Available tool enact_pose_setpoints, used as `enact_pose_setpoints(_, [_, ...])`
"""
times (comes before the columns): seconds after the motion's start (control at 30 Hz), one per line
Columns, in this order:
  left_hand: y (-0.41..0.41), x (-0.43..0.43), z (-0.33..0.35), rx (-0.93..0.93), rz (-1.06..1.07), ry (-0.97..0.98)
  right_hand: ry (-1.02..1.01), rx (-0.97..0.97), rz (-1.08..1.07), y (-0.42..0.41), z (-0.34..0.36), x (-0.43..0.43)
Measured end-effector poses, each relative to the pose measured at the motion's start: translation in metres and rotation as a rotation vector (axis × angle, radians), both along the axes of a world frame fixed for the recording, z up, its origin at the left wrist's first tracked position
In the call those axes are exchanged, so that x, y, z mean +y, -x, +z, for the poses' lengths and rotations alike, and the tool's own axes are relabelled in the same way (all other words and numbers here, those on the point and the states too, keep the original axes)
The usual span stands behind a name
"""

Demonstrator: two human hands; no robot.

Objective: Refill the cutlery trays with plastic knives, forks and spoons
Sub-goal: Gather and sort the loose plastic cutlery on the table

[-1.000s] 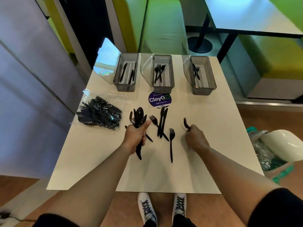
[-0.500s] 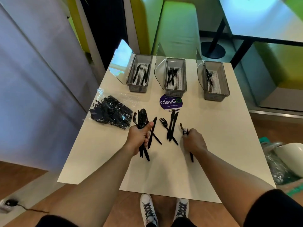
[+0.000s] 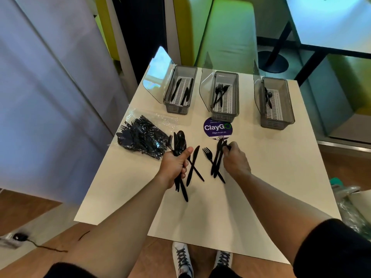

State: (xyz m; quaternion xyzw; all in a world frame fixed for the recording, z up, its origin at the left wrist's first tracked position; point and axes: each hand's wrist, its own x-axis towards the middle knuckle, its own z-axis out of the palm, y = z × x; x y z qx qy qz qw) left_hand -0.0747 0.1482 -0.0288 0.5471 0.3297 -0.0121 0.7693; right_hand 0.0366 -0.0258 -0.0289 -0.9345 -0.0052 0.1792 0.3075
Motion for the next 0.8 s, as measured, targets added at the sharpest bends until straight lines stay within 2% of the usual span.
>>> enact_pose_setpoints(0.27, [-0.001,0.002,0.003,0.012,0.02,-0.001,0.169,0.147,0.063,0.003,-0.008,0.006])
enact_pose_setpoints(0.6, [-0.007,0.001,0.001,0.014,0.047,-0.026,0.35,0.085,0.179,-0.007,0.001,0.013])
enact_pose_setpoints(0.8, [-0.012,-0.004,0.0,0.01,0.067,-0.018,0.336,0.036,0.2,-0.005,-0.001,0.009])
